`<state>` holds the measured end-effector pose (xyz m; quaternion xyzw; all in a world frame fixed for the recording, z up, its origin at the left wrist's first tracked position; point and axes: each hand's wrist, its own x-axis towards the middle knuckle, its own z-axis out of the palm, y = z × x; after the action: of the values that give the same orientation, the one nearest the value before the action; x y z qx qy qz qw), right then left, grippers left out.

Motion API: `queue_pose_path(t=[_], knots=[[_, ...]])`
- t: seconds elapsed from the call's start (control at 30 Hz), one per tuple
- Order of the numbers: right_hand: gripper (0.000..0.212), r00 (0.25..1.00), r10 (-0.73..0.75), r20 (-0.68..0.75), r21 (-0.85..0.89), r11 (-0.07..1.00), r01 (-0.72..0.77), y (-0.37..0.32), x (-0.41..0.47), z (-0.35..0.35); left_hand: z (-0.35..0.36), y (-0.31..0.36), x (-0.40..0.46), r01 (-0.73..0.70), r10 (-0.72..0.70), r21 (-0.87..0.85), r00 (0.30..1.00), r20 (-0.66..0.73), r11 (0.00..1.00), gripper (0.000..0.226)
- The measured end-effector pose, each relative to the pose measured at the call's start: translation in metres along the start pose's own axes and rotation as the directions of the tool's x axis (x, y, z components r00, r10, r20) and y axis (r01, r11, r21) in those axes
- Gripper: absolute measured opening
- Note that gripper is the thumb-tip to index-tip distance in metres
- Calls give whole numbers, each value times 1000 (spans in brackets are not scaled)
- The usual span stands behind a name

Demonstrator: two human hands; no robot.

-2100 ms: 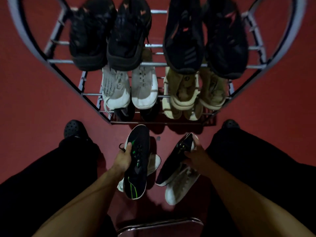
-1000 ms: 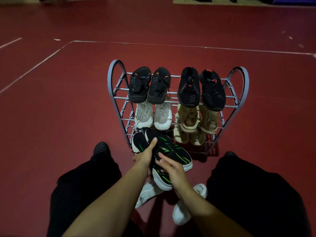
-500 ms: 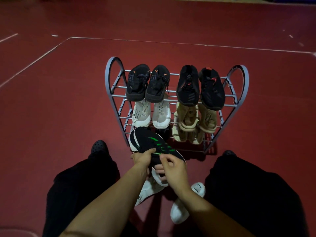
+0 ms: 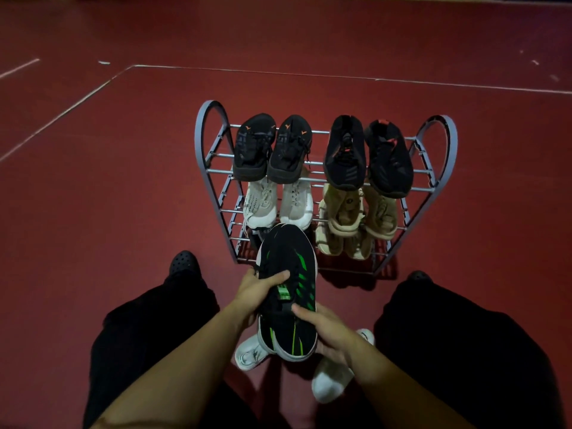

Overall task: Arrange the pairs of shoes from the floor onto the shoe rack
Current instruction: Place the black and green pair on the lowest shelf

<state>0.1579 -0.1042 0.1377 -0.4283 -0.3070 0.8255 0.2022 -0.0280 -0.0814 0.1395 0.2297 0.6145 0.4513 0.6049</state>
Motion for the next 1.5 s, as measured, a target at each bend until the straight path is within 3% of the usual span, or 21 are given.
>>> queue_pose_path(t=[0.1, 0.2, 0.27, 0.33, 0.47, 0.57, 0.7, 0.9, 1.0, 1.1, 1.3, 1.5], knots=[[39, 999, -22, -30, -15, 1000, 22, 2, 3, 0, -5, 4, -9, 62, -53, -88, 993, 105, 994, 54], [39, 999, -17, -35, -24, 1000, 16, 3, 7, -3, -15, -8, -11, 174, -161, -137, 982, 102, 975, 73], [41, 999, -24, -28, 12, 1000, 25, 1, 9, 0, -17, -17, -17, 238, -220, -130, 966, 139, 963, 70], [43, 999, -34, -35, 54, 998, 35, 0, 11, 4, -16, -22, -19, 218, -215, -54, 975, 56, 974, 64], [37, 999, -22, -50, 67, 997, 25, 1, 12, 4, -16, -25, -10, 130, -67, 266, 970, -233, 955, 61], [34, 993, -14, -117, 32, 999, 18, 2, 9, -5, -20, -24, -6, 115, -22, 329, 962, -272, 937, 65], [31, 960, -68, -271, -179, 984, 19, 9, 12, -27, -37, -29, -1, 145, -23, 398, 956, -294, 906, 62], [26, 919, -177, -353, -308, 949, 64, 28, 31, -45, -57, -49, 12, 232, -76, 394, 925, -373, 889, 66], [34, 914, -174, -367, -360, 932, 33, 39, 53, -47, -65, -55, 24, 231, -53, 426, 919, -390, 875, 67], [59, 884, -166, -437, -350, 937, 2, 55, 86, -58, -70, -62, 40, 245, -57, 450, 919, -391, 859, 68], [27, 847, -44, -530, -195, 978, -71, 62, 131, -73, -76, -74, 80, 281, -101, 483, 925, -366, 829, 64], [19, 864, 35, -502, -71, 994, -82, 52, 179, -87, -76, -81, 134, 331, -165, 499, 923, -349, 801, 60]])
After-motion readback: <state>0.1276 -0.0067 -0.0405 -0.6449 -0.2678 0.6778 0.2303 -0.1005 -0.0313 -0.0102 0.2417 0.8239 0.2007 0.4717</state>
